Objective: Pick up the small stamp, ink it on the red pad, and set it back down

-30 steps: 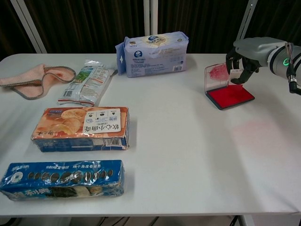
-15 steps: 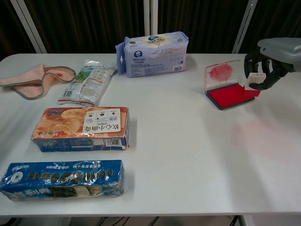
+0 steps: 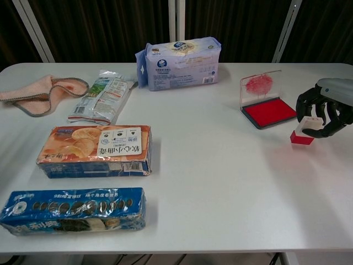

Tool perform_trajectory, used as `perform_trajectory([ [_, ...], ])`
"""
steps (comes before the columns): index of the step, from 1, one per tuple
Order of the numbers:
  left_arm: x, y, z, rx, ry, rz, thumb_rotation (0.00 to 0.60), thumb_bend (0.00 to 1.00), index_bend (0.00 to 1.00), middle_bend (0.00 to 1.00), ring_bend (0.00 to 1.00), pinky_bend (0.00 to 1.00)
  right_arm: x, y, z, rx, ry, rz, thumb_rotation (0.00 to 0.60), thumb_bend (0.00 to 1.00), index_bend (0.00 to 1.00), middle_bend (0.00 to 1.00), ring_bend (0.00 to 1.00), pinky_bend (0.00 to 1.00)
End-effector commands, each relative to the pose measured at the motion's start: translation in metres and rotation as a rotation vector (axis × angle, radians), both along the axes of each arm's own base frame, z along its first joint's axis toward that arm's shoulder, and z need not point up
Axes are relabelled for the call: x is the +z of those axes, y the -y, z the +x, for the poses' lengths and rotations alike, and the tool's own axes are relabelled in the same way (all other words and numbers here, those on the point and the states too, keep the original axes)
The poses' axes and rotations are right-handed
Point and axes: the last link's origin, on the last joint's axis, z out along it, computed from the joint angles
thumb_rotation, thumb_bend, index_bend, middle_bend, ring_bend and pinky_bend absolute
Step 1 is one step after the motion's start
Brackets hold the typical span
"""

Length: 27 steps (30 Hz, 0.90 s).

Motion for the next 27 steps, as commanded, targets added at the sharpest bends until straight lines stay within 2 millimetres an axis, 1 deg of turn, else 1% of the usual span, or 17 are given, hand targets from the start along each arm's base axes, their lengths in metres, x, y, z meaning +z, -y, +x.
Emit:
perform_trajectory([
  [1,-0.0001,-0.0001,-0.0008,0.003,0.0,-0.001,0.502,0.02,0.06,0.07,0.08,0.18,-0.0097,-0.006,-0.0069,0.01,-0.016,0.021,0.6,0.37,0.69,0.55,0.57,0.61],
  [10,-0.0006,-0.0007,-0.0014,0.002,0.005,0.0,0.503,0.02,0.06,0.07,0.08,0.18,-0.0125,-0.0072,-0.0012,0.03,-0.044,0.025,0.6,0.37,0.69,0.55,0.57,0.61],
  [20,0.0011,0.0003,-0.0035,0.005,0.007,0.005,0.503,0.02,0.06,0.07,0.08,0.18,-0.0168,-0.0069,-0.0005,0.024,-0.071,0.039,0.6,0.37,0.69,0.55,0.57,0.61],
  [24,0.0011,0.0005,-0.0044,0.007,0.008,0.006,0.504,0.02,0.06,0.07,0.08,0.18,-0.0174,-0.0059,0.0003,0.028,-0.079,0.044,0.6,0.36,0.68,0.55,0.57,0.61],
  [27,0.001,0.0002,-0.0047,0.006,0.01,0.008,0.502,0.02,0.06,0.07,0.08,0.18,-0.018,-0.0052,0.0002,0.028,-0.087,0.052,0.6,0.35,0.64,0.53,0.56,0.61],
])
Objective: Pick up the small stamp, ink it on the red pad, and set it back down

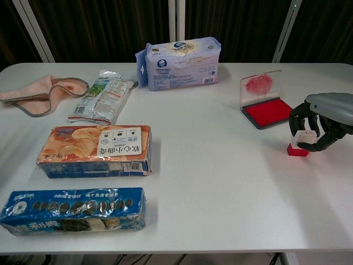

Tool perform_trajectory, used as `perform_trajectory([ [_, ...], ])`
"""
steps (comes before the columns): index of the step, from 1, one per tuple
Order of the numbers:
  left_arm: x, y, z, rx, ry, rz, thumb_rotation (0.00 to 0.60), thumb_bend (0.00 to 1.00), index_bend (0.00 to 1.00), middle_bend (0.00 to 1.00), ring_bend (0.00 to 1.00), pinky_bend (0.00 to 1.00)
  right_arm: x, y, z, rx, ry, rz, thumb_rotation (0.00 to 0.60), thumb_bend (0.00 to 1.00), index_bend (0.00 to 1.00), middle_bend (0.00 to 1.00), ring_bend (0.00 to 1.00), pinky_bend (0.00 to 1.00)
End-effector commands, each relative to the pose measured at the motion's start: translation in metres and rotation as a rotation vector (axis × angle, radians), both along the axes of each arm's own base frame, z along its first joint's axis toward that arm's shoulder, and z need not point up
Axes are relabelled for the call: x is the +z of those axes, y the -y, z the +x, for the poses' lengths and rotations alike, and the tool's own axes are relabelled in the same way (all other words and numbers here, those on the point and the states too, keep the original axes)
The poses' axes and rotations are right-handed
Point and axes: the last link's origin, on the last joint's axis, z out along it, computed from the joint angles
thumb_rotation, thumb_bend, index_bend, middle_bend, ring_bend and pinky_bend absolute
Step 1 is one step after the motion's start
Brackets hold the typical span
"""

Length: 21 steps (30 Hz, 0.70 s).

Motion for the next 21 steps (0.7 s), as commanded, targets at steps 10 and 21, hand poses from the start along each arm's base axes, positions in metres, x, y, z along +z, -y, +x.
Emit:
perform_trajectory([
  [10,0.0008,-0.0006,-0.0013,0.001,0.0,0.001,0.504,0.02,0.06,0.07,0.08,0.18,-0.0006,-0.0005,-0.0011,0.011,-0.02,0.018,0.6,0.34,0.52,0.45,0.54,0.61],
  [21,0.0012,-0.0002,-0.0011,0.002,-0.001,0.001,0.505,0.02,0.06,0.07,0.08,0.18,0.0021,-0.0019,-0.0012,0.019,-0.025,0.023,0.6,0.32,0.43,0.4,0.51,0.61],
])
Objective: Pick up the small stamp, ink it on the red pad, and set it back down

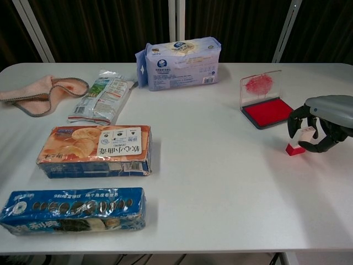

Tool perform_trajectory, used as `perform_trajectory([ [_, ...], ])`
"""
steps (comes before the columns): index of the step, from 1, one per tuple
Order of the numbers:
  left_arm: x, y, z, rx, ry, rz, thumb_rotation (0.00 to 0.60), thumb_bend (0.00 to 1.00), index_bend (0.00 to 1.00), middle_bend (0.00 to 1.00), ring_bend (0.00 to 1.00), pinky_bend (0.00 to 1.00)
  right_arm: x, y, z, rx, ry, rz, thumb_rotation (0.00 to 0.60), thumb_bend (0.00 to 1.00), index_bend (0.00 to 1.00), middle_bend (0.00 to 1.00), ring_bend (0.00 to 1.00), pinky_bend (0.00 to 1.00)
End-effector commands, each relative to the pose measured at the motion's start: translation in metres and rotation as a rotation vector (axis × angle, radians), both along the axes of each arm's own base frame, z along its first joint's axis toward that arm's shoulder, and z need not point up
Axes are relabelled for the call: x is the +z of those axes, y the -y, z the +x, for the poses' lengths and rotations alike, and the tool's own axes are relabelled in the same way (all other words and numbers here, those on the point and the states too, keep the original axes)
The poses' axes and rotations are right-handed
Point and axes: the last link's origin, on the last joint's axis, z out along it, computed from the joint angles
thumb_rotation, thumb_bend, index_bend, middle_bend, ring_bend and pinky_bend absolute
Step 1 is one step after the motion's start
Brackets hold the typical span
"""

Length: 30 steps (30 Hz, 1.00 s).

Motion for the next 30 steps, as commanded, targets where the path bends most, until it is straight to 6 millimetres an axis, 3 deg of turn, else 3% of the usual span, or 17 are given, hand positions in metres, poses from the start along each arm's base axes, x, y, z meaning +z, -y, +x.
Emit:
perform_trajectory([
  [1,0.0,0.0,0.0,0.0,-0.001,-0.001,0.508,0.02,0.06,0.07,0.08,0.18,0.001,0.0,0.0,0.001,-0.004,0.005,0.6,0.32,0.43,0.4,0.5,0.61],
  [8,0.0,0.0,0.001,-0.001,-0.001,0.0,0.506,0.02,0.06,0.07,0.08,0.18,0.002,-0.002,-0.001,0.003,-0.015,0.016,0.6,0.31,0.36,0.35,0.48,0.61],
  [14,0.001,0.001,0.0,0.0,-0.001,0.003,0.507,0.02,0.06,0.07,0.08,0.18,0.012,-0.008,0.003,0.041,-0.014,0.006,0.6,0.25,0.17,0.21,0.42,0.59],
  [18,0.002,0.001,0.0,-0.001,-0.002,0.005,0.506,0.02,0.06,0.07,0.08,0.18,0.035,-0.02,0.004,0.075,-0.029,-0.033,0.6,0.2,0.07,0.15,0.4,0.57],
  [22,0.003,0.001,0.001,-0.002,-0.001,0.008,0.507,0.02,0.06,0.07,0.08,0.18,0.072,-0.039,0.006,0.089,-0.017,-0.108,0.6,0.15,0.0,0.1,0.34,0.51],
  [24,0.004,0.001,0.001,-0.004,0.0,0.011,0.506,0.02,0.06,0.07,0.08,0.18,0.092,-0.051,0.006,0.103,-0.001,-0.162,0.6,0.14,0.0,0.05,0.26,0.4],
  [27,0.004,0.002,0.004,-0.01,0.003,0.016,0.506,0.02,0.06,0.07,0.08,0.18,0.115,-0.066,0.001,0.14,0.009,-0.3,0.6,0.11,0.0,0.0,0.02,0.03],
  [30,0.006,0.002,0.007,-0.022,0.0,0.024,0.508,0.02,0.06,0.07,0.08,0.18,0.126,-0.079,-0.008,0.148,0.028,-0.448,0.6,0.1,0.0,0.0,0.0,0.0],
])
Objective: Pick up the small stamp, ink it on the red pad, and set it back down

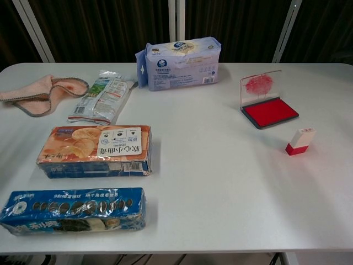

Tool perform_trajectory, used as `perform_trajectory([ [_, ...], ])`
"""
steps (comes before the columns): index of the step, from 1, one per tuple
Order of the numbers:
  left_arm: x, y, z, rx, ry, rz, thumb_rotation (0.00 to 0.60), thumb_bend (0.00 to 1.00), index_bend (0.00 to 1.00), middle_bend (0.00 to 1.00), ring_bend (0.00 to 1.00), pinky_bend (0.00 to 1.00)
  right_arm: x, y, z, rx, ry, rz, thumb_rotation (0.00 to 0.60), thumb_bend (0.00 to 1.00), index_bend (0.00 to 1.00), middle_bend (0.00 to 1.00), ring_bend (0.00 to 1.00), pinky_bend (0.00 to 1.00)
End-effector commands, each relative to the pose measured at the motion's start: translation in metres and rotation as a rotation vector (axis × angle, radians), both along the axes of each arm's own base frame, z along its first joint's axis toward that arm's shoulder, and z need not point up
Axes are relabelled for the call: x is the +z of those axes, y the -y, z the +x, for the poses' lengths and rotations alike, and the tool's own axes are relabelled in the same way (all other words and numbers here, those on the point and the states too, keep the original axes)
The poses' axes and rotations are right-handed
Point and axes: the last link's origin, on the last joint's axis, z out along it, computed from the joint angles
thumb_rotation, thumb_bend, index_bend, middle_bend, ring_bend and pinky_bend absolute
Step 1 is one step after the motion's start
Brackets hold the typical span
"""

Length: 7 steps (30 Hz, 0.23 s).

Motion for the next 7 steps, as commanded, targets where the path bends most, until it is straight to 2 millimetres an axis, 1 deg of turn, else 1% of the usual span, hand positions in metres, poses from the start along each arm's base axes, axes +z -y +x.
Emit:
perform_trajectory([
  [1,0.002,0.0,0.002,-0.01,-0.004,0.009,0.509,0.02,0.06,0.07,0.08,0.18,0.027,-0.03,-0.015,0.017,0.034,-0.218,0.6,0.1,0.0,0.0,0.0,0.0],
  [4,0.004,-0.001,0.004,-0.017,-0.013,0.014,0.505,0.02,0.06,0.07,0.08,0.18,0.036,-0.036,-0.023,-0.016,0.019,-0.305,0.6,0.1,0.0,0.0,0.0,0.0],
  [7,0.005,-0.001,0.006,-0.022,-0.02,0.019,0.505,0.02,0.06,0.07,0.08,0.18,0.04,-0.039,-0.027,-0.055,0.004,-0.343,0.6,0.1,0.0,0.0,0.0,0.0],
])
